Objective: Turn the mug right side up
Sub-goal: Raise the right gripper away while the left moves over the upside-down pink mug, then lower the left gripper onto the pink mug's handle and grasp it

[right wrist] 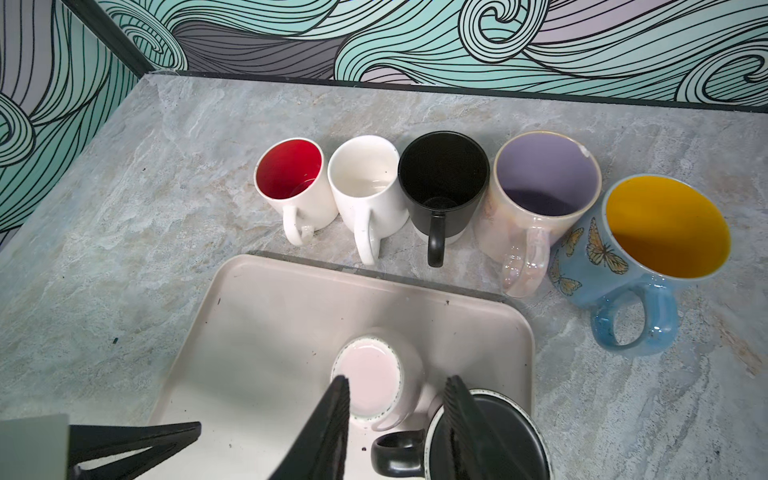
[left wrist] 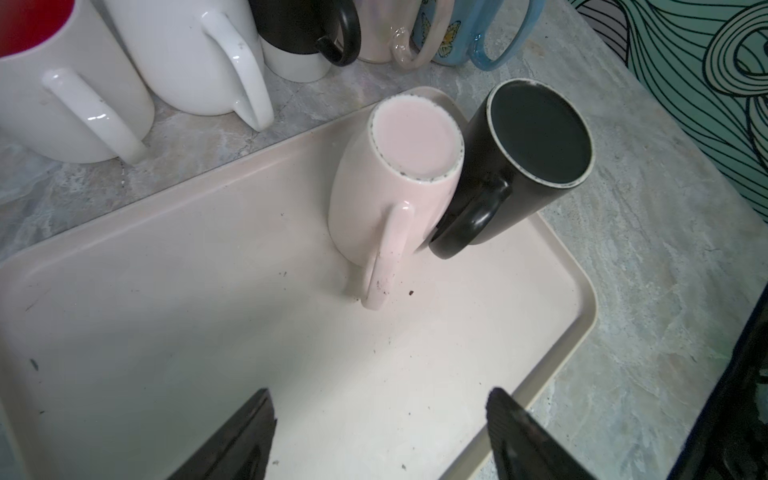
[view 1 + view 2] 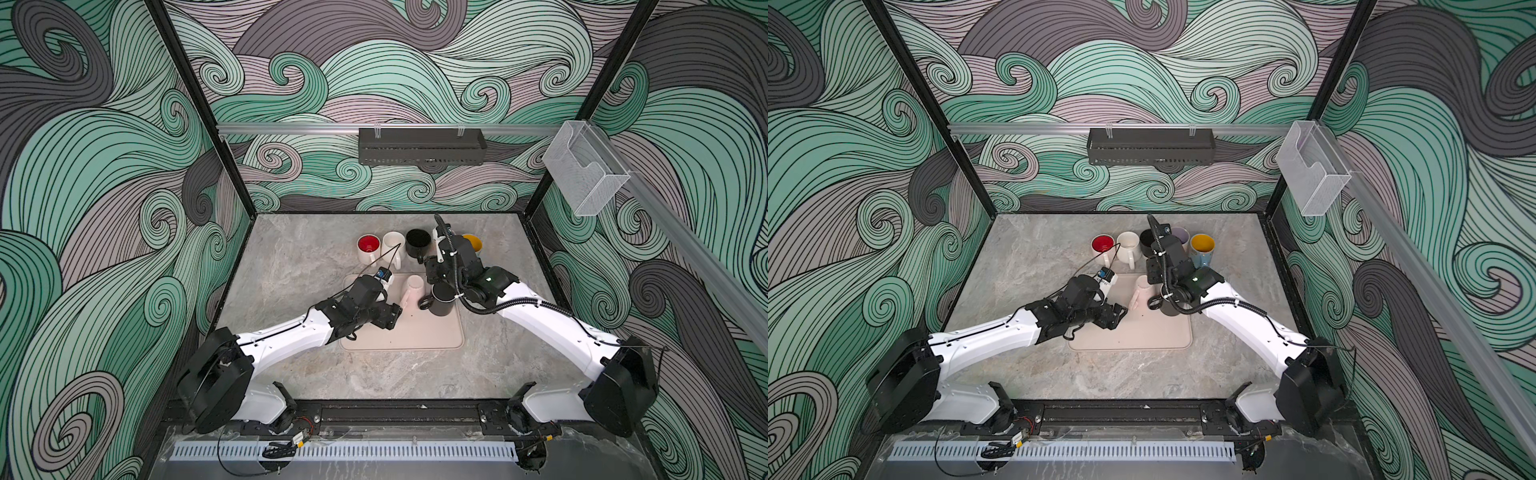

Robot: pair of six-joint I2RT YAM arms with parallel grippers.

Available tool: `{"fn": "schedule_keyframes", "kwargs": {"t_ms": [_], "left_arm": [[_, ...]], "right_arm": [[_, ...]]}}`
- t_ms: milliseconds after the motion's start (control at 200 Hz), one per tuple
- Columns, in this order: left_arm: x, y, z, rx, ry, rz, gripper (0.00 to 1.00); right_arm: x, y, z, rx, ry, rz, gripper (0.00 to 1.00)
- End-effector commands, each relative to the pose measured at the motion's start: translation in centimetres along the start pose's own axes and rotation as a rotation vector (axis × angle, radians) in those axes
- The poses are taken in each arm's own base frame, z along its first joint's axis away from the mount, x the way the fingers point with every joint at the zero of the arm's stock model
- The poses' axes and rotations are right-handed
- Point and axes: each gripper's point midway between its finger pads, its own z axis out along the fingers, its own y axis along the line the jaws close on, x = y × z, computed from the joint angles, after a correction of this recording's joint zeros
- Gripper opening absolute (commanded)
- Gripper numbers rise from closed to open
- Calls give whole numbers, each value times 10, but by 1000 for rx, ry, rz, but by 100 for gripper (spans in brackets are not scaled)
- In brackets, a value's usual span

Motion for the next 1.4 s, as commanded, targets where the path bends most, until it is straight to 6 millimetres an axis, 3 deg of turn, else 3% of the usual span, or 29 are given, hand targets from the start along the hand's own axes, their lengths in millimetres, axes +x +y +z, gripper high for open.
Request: {"fn": "schedule_keyframes", "kwargs": {"t_ms": [0, 245, 791, 901, 1391], "left_arm": [[-17, -15, 11, 48, -18, 50, 78], [-21, -17, 34, 48, 20, 73, 76], [-17, -9, 76, -16, 117, 96, 49], [-16, -6, 80, -38, 133, 95, 43], [-12, 2, 89, -82, 164, 95, 37]], "right_arm": [[2, -6, -3, 3, -3, 4, 39], [6, -16, -3, 11, -3, 20, 39], [13, -31, -1, 40, 15, 49, 39], [13, -32, -1, 42, 14, 53, 39], [15, -33, 0, 38, 18, 61, 39]]}}
